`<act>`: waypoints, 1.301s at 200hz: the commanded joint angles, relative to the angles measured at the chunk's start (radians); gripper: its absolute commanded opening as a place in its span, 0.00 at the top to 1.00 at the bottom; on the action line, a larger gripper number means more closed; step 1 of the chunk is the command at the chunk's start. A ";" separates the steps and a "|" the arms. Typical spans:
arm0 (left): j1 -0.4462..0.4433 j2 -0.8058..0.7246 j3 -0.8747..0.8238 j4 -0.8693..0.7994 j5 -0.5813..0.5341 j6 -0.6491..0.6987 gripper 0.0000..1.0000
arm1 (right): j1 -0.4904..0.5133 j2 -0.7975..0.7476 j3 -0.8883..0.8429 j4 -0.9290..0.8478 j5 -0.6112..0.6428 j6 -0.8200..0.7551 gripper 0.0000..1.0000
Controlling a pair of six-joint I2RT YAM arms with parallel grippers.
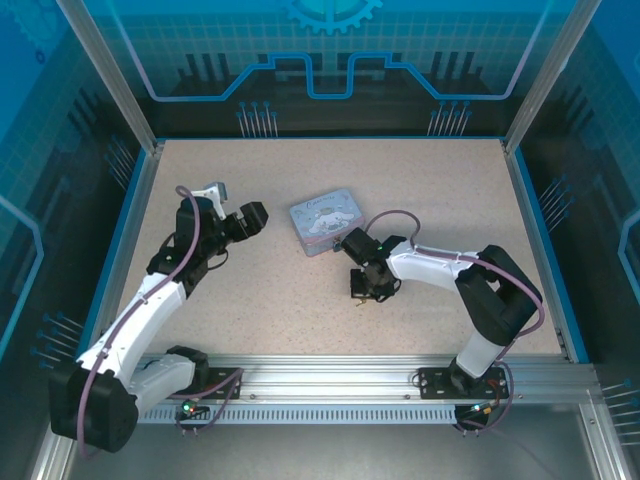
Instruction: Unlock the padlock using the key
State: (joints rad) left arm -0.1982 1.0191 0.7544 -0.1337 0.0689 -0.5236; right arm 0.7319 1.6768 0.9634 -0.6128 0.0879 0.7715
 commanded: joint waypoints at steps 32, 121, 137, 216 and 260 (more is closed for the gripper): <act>0.009 -0.084 -0.037 -0.017 0.161 0.029 0.09 | -0.035 -0.092 -0.049 0.105 -0.089 -0.336 0.99; 0.009 -0.123 -0.087 -0.026 0.162 0.009 0.10 | -0.035 0.009 0.045 -0.121 -0.088 -0.475 0.94; 0.009 -0.114 -0.075 -0.029 0.160 0.015 0.09 | -0.033 0.003 0.029 -0.136 -0.061 -0.445 0.91; 0.009 -0.067 -0.048 -0.002 0.172 0.013 0.09 | -0.062 -0.147 -0.020 -0.159 0.008 -0.331 0.61; 0.010 -0.053 -0.038 0.005 0.179 0.012 0.09 | -0.073 -0.072 -0.013 -0.102 -0.068 -0.157 0.59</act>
State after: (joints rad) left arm -0.1978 0.9588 0.6834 -0.1482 0.2188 -0.5209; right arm 0.6666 1.5482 0.9543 -0.7261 0.0570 0.4915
